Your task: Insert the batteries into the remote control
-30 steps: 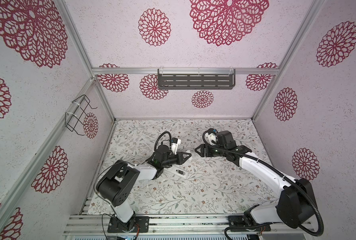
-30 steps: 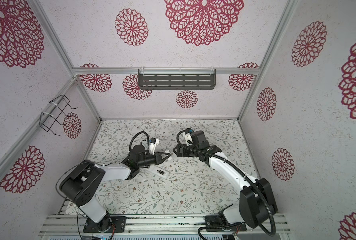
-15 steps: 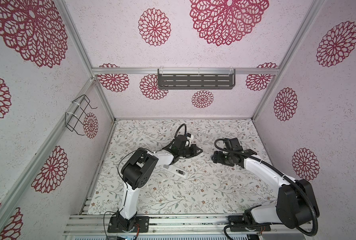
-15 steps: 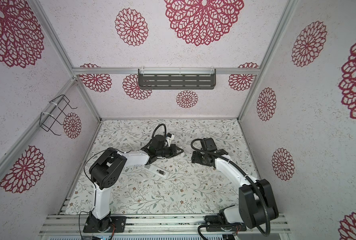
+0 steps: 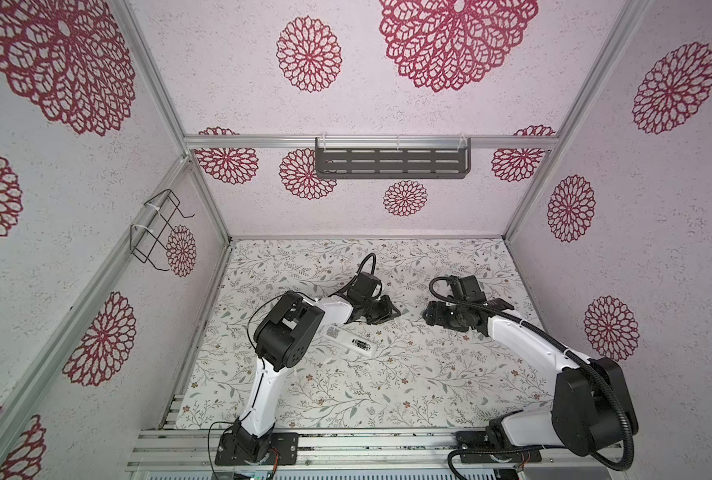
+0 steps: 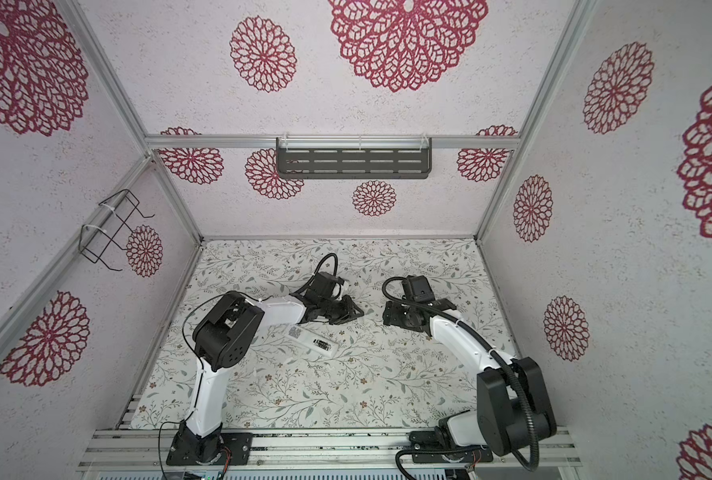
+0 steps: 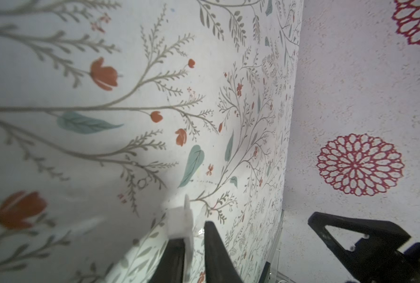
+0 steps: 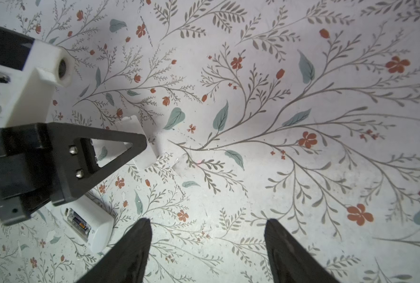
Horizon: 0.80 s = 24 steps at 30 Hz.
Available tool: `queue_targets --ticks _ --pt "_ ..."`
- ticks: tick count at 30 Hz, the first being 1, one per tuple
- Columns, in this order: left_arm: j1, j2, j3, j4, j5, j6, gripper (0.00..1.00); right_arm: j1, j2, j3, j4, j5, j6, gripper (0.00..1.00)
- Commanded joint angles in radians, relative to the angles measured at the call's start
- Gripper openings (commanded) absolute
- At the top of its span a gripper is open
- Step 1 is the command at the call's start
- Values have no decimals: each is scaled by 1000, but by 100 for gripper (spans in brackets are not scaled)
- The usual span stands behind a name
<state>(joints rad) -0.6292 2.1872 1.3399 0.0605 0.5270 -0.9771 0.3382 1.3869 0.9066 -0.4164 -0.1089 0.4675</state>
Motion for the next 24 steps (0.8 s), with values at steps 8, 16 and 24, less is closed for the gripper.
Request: queue_targets --ticks 8,16,24 --pt "40 0 -30 -47 -2 -5 41 -5 57 39 22 -41 -30 77" --pt "76 -57 -52 -192 -56 78 97 17 154 96 45 -75 -47 77" --pt "136 -132 -65 -395 -170 216 97 78 290 189 90 -58 -21 75"
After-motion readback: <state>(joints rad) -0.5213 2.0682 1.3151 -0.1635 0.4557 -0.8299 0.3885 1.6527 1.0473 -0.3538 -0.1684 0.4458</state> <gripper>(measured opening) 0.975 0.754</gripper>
